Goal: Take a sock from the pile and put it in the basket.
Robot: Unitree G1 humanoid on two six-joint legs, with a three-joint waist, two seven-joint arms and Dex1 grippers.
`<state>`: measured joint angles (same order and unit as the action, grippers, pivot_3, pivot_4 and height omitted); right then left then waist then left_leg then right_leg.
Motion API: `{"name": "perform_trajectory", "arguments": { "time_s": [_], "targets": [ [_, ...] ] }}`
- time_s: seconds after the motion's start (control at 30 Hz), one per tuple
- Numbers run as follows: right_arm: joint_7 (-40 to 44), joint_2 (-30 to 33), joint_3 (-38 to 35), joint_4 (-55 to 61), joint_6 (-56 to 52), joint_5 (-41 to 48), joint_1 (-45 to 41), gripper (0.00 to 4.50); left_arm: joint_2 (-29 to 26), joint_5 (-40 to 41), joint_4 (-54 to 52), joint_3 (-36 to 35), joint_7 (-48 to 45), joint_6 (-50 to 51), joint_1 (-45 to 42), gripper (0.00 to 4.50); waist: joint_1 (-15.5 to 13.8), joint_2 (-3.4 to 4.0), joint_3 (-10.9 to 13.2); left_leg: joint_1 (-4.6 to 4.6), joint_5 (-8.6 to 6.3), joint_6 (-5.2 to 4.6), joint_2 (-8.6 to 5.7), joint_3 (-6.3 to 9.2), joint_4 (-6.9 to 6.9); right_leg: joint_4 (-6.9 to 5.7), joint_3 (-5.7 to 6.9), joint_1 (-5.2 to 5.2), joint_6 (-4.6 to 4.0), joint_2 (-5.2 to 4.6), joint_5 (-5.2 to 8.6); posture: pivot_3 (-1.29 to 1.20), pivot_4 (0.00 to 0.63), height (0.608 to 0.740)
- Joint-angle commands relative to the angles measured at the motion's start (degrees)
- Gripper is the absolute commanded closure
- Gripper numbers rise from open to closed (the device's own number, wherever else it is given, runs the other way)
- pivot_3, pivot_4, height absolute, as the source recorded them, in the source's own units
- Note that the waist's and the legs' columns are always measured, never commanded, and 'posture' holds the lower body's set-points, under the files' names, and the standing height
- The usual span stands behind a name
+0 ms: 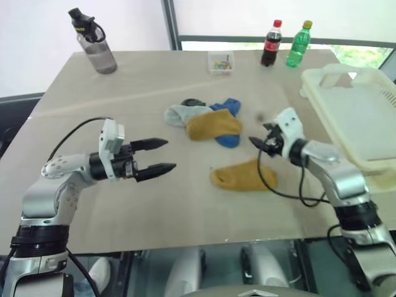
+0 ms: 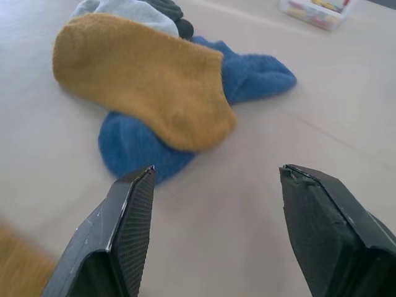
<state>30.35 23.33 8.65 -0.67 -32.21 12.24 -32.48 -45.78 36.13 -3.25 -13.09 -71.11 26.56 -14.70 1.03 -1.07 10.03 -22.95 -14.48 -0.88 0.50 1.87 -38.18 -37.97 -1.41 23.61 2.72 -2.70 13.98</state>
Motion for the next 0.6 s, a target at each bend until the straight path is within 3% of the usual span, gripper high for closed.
{"name": "perform_trajectory", "arguments": {
  "time_s": [0.03,0.23,0.6],
  "targets": [
    [-0.1,-5.9,-5.2,-5.9,-4.1,6.0,-4.8,1.25,-1.5,1.2,-2.6,-3.4,0.4,-0.6,1.4,0.0,-0.1,0.02,0.0,0.0,0.0,0.0,0.01,0.03,0.01,0.0,0.01,0.0,0.0,-0.01,0.0,0.0,0.15,0.74],
    [-3.6,-12.8,-16.3,-14.3,-10.9,15.3,-10.6,1.25,-1.1,2.3,-4.3,-4.9,2.1,0.0,3.1,0.0,-0.3,0.04,0.1,-0.04,0.0,0.01,0.02,0.09,0.08,0.02,0.0,0.04,-0.01,-0.14,-0.01,0.0,0.15,0.74],
    [-6.7,-16.1,-18.1,-26.9,-10.6,14.5,-15.3,1.25,-0.6,3.1,-5.0,-4.5,3.2,-0.4,3.7,0.0,1.0,0.08,0.1,0.04,0.0,0.01,-0.07,0.06,0.19,-0.02,-0.02,0.05,-0.03,-0.07,-0.02,0.0,0.15,0.74]
  ]
}}
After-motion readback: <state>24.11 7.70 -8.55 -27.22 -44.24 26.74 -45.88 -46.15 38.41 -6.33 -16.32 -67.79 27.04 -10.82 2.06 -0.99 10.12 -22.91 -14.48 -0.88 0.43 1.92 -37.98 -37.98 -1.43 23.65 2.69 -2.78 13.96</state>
